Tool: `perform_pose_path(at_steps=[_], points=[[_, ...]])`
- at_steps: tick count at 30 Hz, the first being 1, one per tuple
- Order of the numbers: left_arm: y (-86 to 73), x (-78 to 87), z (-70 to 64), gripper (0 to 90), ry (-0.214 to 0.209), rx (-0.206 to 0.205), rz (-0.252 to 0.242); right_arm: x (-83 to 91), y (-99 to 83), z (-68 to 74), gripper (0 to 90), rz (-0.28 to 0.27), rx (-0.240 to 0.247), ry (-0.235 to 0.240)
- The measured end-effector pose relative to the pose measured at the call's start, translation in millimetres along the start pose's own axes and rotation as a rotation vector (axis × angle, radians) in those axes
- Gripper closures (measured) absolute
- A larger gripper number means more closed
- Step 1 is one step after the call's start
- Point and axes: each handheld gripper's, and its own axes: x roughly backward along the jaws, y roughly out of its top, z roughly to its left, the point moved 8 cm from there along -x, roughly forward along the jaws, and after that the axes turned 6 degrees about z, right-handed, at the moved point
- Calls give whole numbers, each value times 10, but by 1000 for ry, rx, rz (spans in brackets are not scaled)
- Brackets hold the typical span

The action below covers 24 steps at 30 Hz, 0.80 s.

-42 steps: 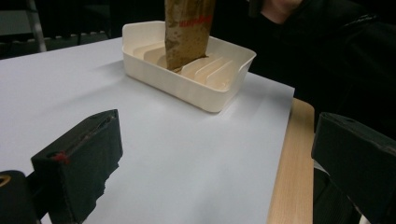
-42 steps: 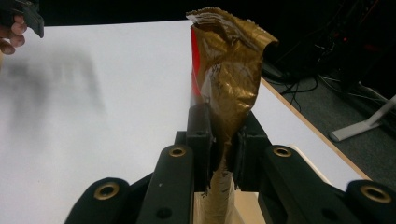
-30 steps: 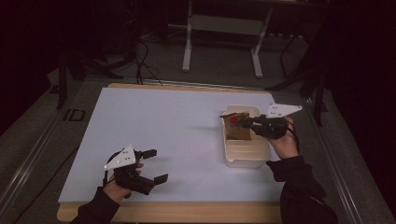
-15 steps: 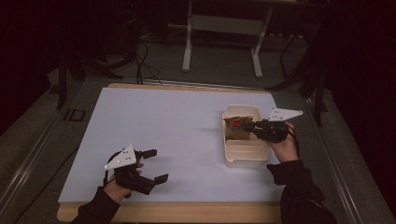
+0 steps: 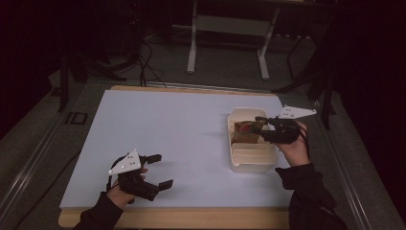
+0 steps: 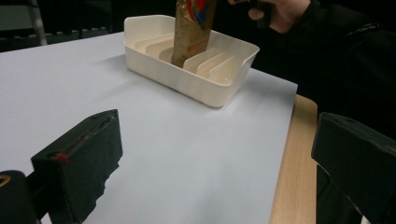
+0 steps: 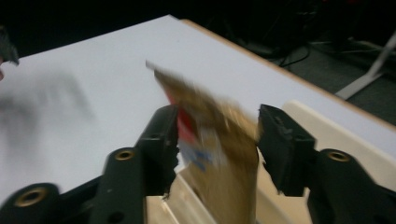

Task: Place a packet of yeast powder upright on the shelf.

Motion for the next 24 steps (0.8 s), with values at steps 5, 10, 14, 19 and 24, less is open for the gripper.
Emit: perform_pose_path(at_steps=[5, 10, 14, 19, 24], points=[[-8, -8, 0, 25, 2, -4, 7, 123, 180, 61, 406, -37, 0, -12], [0, -8, -15, 25, 3, -17, 5, 191, 280, 172, 383, -51, -9, -12], [2, -8, -20, 25, 3, -17, 6, 204, 323, 313, 382, -48, 3, 5], [3, -3, -19, 25, 6, -20, 6, 224, 374, 501, 383, -53, 6, 34], [1, -6, -25, 25, 8, -20, 8, 228, 386, 706, 377, -41, 27, 52]])
